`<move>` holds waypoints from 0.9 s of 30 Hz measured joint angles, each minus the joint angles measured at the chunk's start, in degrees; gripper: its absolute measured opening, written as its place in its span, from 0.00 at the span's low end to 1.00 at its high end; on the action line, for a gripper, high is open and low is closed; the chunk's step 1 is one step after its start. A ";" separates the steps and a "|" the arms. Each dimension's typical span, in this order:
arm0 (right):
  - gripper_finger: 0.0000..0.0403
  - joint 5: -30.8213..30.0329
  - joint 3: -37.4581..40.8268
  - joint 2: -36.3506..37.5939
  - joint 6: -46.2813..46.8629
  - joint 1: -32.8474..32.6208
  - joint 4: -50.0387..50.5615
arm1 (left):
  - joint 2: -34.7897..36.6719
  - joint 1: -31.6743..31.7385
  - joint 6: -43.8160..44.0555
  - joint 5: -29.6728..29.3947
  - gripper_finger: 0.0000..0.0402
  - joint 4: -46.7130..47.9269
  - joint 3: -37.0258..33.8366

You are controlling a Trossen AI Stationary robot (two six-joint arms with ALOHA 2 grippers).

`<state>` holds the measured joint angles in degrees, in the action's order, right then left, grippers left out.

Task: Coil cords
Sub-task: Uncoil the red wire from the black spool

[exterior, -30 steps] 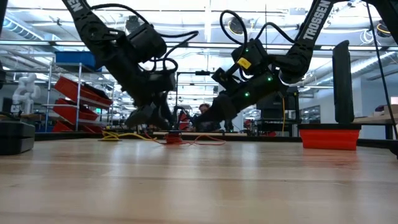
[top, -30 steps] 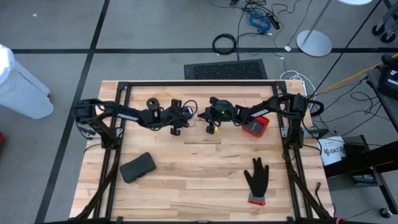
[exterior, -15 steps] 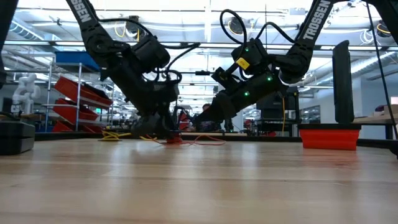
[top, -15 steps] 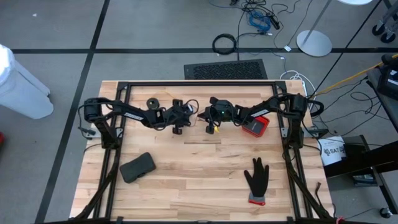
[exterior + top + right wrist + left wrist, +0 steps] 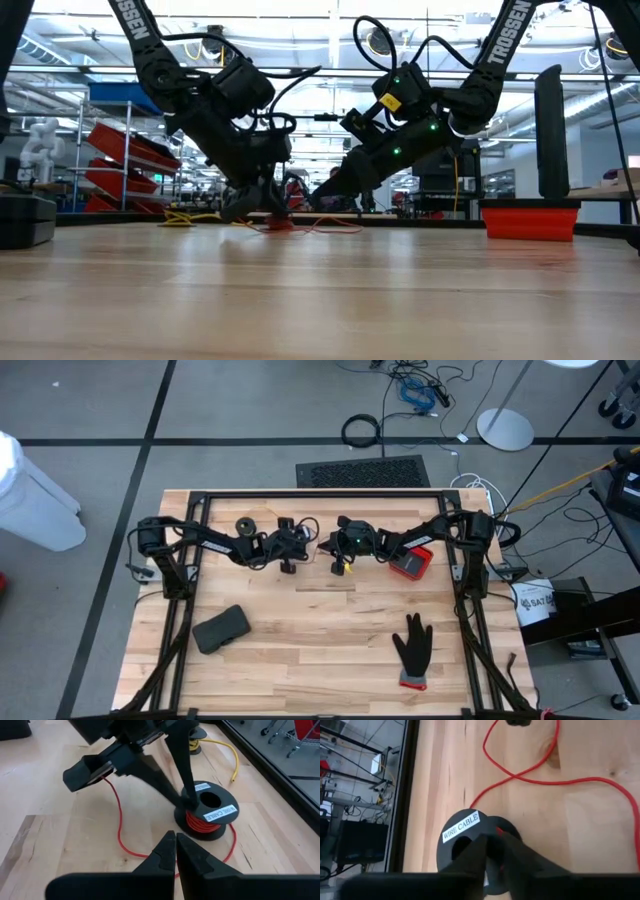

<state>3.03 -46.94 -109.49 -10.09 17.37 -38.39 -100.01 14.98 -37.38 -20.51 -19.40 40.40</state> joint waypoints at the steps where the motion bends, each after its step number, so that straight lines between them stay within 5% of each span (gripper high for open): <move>1: 0.00 0.00 0.00 0.00 0.00 0.00 0.02 | 0.00 0.00 -0.04 -0.20 0.06 -0.21 0.01; 19: 0.01 0.00 0.00 0.00 -7.24 -0.20 0.55 | 0.24 -2.93 -0.49 -3.78 0.01 -0.63 0.04; 27: 0.15 -1.62 0.00 0.00 -6.93 -0.20 0.02 | 0.24 -3.45 -0.93 -6.75 0.20 -0.70 0.04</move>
<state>1.41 -46.94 -109.49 -17.02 17.17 -38.37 -99.77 11.53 -38.30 -27.27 -20.10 40.45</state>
